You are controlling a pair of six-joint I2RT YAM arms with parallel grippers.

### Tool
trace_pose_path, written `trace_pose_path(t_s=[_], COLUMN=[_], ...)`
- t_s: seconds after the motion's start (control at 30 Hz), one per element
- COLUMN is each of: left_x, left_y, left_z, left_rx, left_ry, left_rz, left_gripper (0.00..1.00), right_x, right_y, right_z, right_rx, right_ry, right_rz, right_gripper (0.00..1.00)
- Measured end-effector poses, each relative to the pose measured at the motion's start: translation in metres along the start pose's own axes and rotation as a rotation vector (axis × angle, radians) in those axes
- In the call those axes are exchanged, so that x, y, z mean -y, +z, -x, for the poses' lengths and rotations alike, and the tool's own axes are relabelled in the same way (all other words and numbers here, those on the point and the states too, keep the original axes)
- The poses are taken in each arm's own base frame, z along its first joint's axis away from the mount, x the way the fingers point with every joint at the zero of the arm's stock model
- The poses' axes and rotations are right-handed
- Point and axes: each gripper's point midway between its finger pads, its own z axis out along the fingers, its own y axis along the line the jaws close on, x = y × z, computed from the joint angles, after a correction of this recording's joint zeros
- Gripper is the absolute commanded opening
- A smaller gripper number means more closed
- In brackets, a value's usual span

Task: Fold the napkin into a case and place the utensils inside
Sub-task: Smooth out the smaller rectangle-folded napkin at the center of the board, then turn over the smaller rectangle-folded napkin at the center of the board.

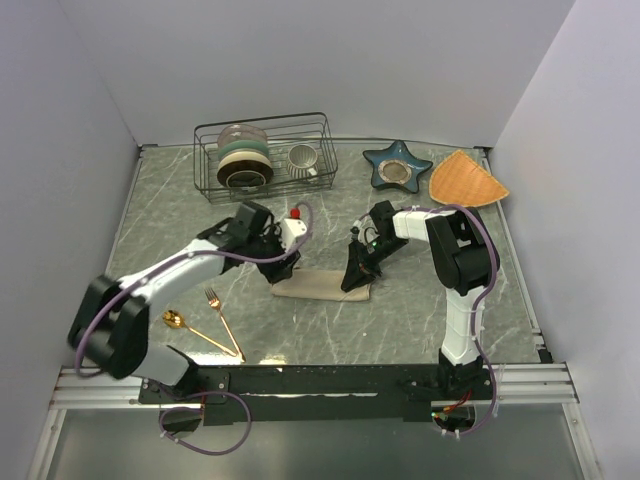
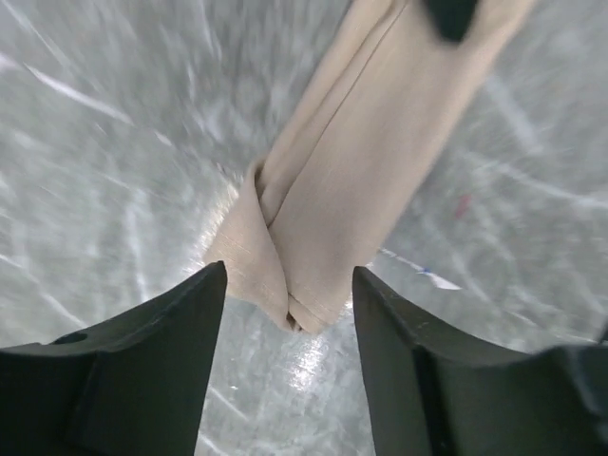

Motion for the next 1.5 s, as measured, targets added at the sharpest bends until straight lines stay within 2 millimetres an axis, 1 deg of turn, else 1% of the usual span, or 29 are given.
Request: trace_pose_path(t_s=[0.07,0.13,0.2,0.23,0.3,0.33,0.4,0.5,0.57,0.67,0.73,0.83,0.87,0.97,1.03,1.17,1.33,1.4,1.5], left_x=[0.002,0.003,-0.007,-0.013,-0.024,-0.026,-0.021,-0.005,0.002,0.0,-0.007,-0.024,-0.028,-0.035,-0.037,-0.034,-0.029,-0.025,-0.02], left_y=[-0.018,-0.032,-0.037,-0.037,-0.032,-0.03,-0.025,-0.017,-0.013,-0.013,-0.01,0.0,0.002,0.01,0.016,0.028,0.042,0.045,0.05], left_z=[0.018,0.031,0.035,0.035,0.03,0.024,0.013,-0.002,-0.006,-0.006,-0.001,0.016,0.019,0.022,0.023,0.015,-0.002,-0.009,-0.015], left_rx=[0.078,0.126,0.138,0.133,0.119,0.106,0.084,0.043,0.022,0.021,0.012,0.021,0.02,0.002,-0.014,-0.055,-0.109,-0.131,-0.149], left_ry=[0.015,0.006,-0.026,-0.038,-0.057,-0.063,-0.054,-0.017,0.004,0.03,0.047,0.091,0.107,0.143,0.159,0.152,0.106,0.085,0.069], left_rz=[-0.015,-0.056,-0.087,-0.1,-0.108,-0.109,-0.117,-0.136,-0.148,-0.157,-0.175,-0.193,-0.198,-0.233,-0.262,-0.335,-0.405,-0.427,-0.453], left_gripper=[0.64,0.59,0.52,0.51,0.51,0.51,0.51,0.5,0.49,0.42,0.42,0.45,0.47,0.51,0.52,0.54,0.54,0.52,0.49], right_x=[0.0,0.0,0.0,0.0,0.0,0.0,0.0,0.0,0.0,0.001,0.0,0.001,0.001,0.001,0.001,0.001,0.001,0.001,0.001], right_y=[0.0,0.0,0.0,0.0,0.0,0.0,0.0,0.0,0.0,0.0,0.0,0.0,0.0,0.0,0.0,0.0,0.0,0.0,0.0], right_z=[0.0,0.0,0.0,0.0,0.0,0.0,0.0,0.0,0.0,0.0,0.0,0.0,0.0,0.0,0.0,0.0,0.0,0.0,0.0], right_rx=[0.0,0.0,0.0,0.0,0.0,0.0,-0.001,-0.003,-0.005,-0.006,-0.007,-0.009,-0.009,-0.009,-0.009,-0.01,-0.01,-0.01,-0.011], right_ry=[-0.001,-0.002,-0.003,-0.003,-0.003,-0.004,-0.005,-0.007,-0.009,-0.011,-0.013,-0.015,-0.015,-0.016,-0.018,-0.022,-0.022,-0.022,-0.021], right_rz=[0.0,0.0,0.0,0.0,0.001,0.001,0.001,0.002,0.001,0.0,-0.001,-0.001,-0.001,-0.001,0.0,0.0,0.001,0.001,0.001], right_gripper=[0.27,0.27,0.26,0.26,0.26,0.26,0.26,0.26,0.26,0.26,0.26,0.26,0.26,0.26,0.26,0.26,0.26,0.26,0.26])
